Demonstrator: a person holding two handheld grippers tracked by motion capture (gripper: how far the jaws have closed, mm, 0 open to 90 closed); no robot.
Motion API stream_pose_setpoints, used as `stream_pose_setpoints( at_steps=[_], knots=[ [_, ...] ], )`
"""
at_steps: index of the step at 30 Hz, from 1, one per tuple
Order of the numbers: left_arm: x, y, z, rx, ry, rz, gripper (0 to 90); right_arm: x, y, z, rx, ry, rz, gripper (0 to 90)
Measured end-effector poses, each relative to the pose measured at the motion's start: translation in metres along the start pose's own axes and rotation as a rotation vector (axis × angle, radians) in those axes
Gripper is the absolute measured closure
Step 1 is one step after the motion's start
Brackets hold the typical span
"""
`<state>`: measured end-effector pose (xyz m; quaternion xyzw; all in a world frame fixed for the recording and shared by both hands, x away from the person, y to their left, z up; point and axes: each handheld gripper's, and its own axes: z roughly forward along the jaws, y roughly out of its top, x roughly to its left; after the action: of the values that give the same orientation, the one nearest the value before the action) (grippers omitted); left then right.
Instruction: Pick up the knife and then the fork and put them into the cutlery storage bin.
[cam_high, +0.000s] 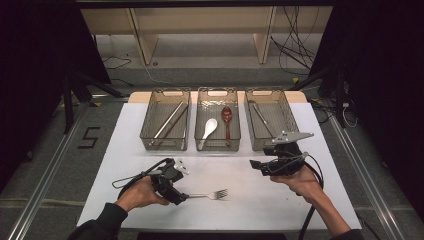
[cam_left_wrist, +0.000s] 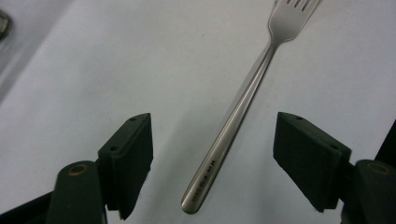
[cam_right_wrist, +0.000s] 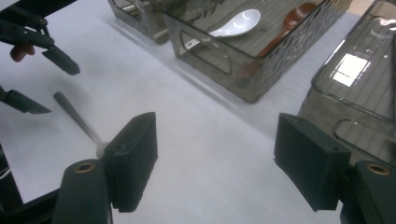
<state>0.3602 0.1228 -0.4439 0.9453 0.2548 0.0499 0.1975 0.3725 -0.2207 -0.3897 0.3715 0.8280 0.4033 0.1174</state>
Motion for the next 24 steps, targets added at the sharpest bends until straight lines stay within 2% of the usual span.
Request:
stream_pose_setpoints(
  at_steps=[8, 14, 24],
  knots=[
    [-0.002, 0.005, 0.009, 0.079, -0.002, 0.030, 39.8, 0.010, -0.010, -0.002, 0.013, 0.014, -0.014, 30.8],
    [-0.004, 0.008, 0.013, 0.098, -0.017, 0.032, 46.0, 0.013, -0.015, -0.007, 0.002, 0.016, -0.007, 30.8],
    [-0.008, 0.012, 0.020, 0.146, -0.037, 0.075, 56.3, 0.015, -0.019, -0.007, 0.005, 0.026, -0.005, 31.1]
  ],
)
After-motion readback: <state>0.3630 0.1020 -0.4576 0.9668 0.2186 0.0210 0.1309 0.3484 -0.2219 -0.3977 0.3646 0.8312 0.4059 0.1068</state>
